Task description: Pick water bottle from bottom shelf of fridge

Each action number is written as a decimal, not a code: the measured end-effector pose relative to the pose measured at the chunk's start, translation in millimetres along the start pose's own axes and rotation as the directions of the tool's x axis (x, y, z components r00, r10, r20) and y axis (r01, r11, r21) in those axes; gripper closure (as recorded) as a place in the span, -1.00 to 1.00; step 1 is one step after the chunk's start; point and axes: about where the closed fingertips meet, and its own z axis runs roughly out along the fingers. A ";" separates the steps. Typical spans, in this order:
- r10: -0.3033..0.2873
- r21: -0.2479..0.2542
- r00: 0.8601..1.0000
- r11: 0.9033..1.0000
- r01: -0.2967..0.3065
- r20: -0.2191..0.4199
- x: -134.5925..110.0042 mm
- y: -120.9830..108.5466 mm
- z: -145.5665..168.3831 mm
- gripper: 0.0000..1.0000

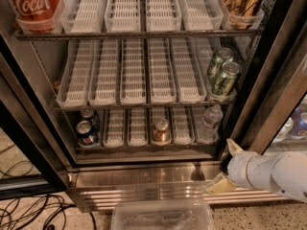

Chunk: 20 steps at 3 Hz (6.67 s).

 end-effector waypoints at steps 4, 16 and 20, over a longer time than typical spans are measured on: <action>0.122 0.091 0.969 0.985 -0.144 0.215 -14.3 -39.1 35.4 -1.00; 0.206 0.495 0.797 0.688 -0.531 0.568 -36.9 -81.5 48.3 -0.32; 0.201 0.511 0.802 0.678 -0.529 0.563 -39.7 -94.7 59.7 -0.34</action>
Offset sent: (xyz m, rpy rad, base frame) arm 0.0682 -0.0030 -0.0023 0.2633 -0.1468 -0.1093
